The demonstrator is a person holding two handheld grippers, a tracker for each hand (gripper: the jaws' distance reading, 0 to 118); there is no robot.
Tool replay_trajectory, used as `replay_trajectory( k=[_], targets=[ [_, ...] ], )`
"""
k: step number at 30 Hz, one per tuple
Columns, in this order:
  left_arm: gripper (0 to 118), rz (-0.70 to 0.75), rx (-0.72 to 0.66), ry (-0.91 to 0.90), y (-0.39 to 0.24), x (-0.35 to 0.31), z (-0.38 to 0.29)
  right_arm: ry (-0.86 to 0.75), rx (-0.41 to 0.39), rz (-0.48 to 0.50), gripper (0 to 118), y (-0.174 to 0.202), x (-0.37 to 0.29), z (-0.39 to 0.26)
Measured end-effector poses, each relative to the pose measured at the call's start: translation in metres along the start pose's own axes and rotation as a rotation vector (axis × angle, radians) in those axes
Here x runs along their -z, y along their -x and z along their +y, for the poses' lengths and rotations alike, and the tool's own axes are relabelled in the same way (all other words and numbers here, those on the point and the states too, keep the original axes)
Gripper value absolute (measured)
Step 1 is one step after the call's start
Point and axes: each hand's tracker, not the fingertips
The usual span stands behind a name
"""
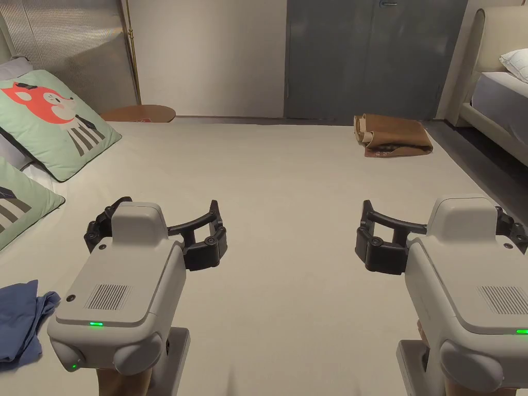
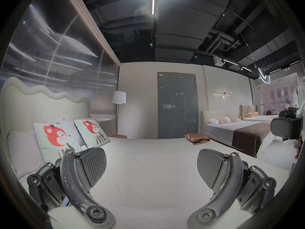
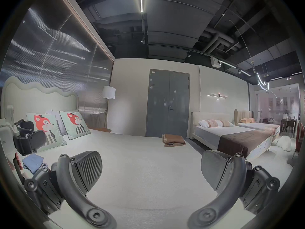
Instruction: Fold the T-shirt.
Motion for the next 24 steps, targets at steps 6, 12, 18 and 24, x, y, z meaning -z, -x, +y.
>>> replay_trajectory(
  k=[6,12,18,24],
  targets=[
    [109,0.0,0.005,0.0,0.001,0.0,0.0,-0.001,0.006,-0.002,118,0.0,-0.001,0.001],
    [109,-0.001,0.003,-0.001,0.002,-0.001,0.001,0.061,0.043,-0.053,118,-0.002,0.003,0.005],
    [109,-0.01,0.003,-0.003,0.002,-0.002,0.003,0.293,0.163,-0.232,118,0.001,0.016,0.018],
    [109,-0.009,-0.001,-0.006,0.002,-0.002,0.005,0.552,0.336,-0.167,118,-0.012,0.026,0.037]
  ],
)
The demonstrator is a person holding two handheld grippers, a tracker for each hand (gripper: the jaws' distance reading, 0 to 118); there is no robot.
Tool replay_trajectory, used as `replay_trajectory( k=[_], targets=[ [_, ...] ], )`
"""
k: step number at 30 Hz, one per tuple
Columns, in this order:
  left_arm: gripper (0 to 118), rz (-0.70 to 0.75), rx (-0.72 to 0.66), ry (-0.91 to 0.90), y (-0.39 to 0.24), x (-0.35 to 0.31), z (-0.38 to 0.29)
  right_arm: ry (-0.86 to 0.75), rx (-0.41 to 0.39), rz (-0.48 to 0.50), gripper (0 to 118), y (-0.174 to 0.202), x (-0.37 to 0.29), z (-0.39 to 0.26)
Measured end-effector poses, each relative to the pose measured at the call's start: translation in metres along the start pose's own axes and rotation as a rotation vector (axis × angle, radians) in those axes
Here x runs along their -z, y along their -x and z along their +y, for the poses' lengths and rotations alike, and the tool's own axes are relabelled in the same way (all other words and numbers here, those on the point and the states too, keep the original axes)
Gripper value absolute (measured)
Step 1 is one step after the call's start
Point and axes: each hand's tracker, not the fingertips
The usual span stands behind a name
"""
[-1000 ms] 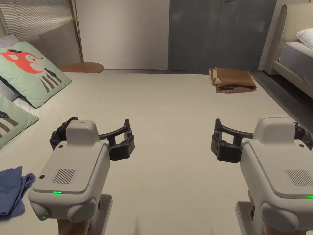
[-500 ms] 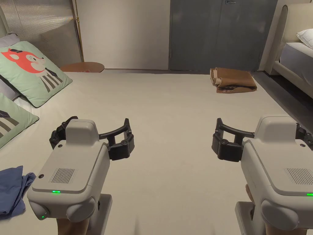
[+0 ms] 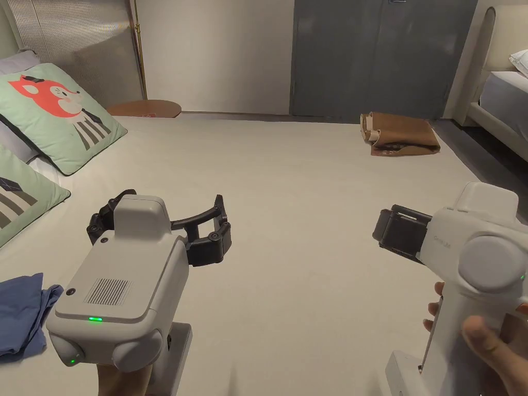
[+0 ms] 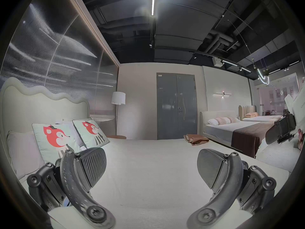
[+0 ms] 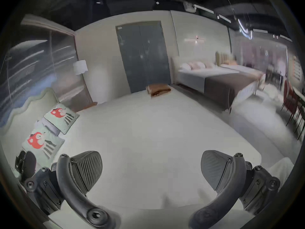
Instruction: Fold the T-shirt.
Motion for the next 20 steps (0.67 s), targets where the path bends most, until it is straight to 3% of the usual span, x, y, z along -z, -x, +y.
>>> replay_trajectory(
  k=[8,20],
  targets=[
    [109,0.002,-0.006,-0.007,0.0013,0.0,0.0016,-0.053,-0.083,-0.06,118,0.0043,0.0024,-0.0054],
    [109,0.002,-0.006,-0.004,0.0031,0.0022,0.0013,-0.086,-0.136,-0.046,118,0.0034,0.0081,-0.0076]
  ],
)
